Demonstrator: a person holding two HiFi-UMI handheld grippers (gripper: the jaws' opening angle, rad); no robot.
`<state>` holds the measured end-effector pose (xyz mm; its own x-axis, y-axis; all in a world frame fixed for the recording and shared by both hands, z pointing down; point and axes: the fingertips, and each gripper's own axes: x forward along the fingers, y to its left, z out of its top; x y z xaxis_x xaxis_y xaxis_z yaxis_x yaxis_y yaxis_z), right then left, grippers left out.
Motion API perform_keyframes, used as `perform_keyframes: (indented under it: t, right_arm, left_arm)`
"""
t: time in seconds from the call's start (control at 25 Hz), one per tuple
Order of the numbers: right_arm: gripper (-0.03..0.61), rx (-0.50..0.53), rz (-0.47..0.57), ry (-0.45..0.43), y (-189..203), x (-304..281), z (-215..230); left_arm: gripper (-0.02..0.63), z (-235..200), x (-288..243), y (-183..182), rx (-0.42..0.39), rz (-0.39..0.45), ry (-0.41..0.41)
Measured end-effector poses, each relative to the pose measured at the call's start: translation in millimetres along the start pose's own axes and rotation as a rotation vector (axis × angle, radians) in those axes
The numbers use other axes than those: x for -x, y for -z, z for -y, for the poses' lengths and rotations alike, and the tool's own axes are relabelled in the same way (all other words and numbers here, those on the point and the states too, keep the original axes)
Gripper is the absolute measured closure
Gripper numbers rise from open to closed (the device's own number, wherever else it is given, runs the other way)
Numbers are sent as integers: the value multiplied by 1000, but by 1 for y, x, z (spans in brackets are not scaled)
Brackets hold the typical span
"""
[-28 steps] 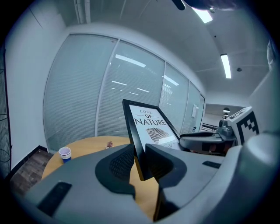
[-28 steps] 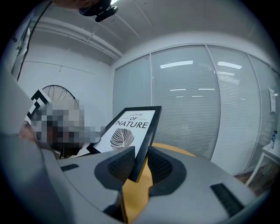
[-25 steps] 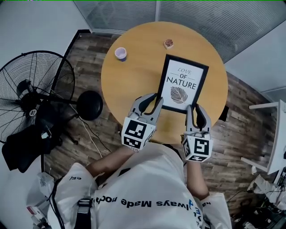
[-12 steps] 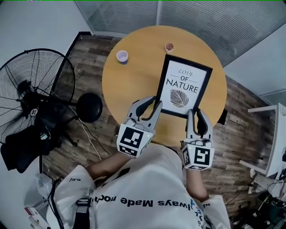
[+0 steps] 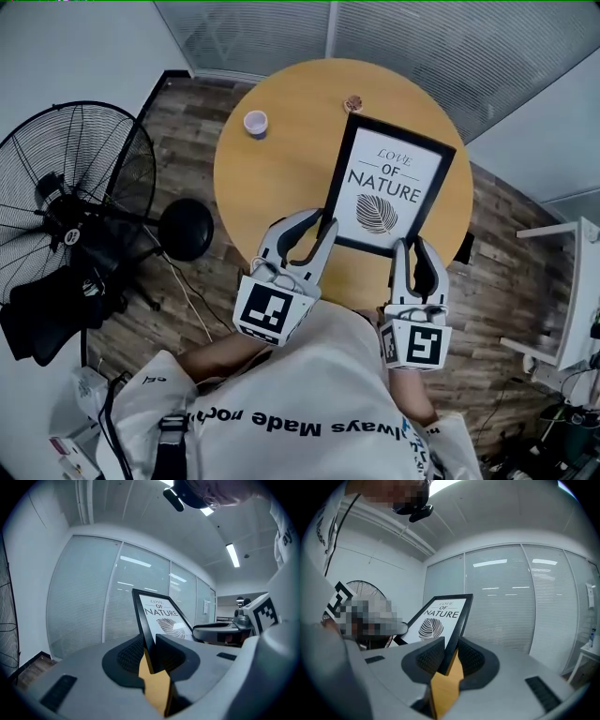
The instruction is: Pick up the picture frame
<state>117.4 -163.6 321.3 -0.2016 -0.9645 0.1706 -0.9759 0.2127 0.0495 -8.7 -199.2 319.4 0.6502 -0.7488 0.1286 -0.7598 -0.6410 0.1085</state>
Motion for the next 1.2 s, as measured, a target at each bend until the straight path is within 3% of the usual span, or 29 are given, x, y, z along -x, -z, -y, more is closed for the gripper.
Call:
perform_keyframes:
  t: [0.88,1.2]
  right_arm:
    - [474,-14,10,-3,-2,-2,0]
    - [474,-17,8,-1,1,-4,1]
  left_arm:
    - [518,-3,-2,-1,15,10,-4]
    - [518,-4,-3,7,12,-25,-5]
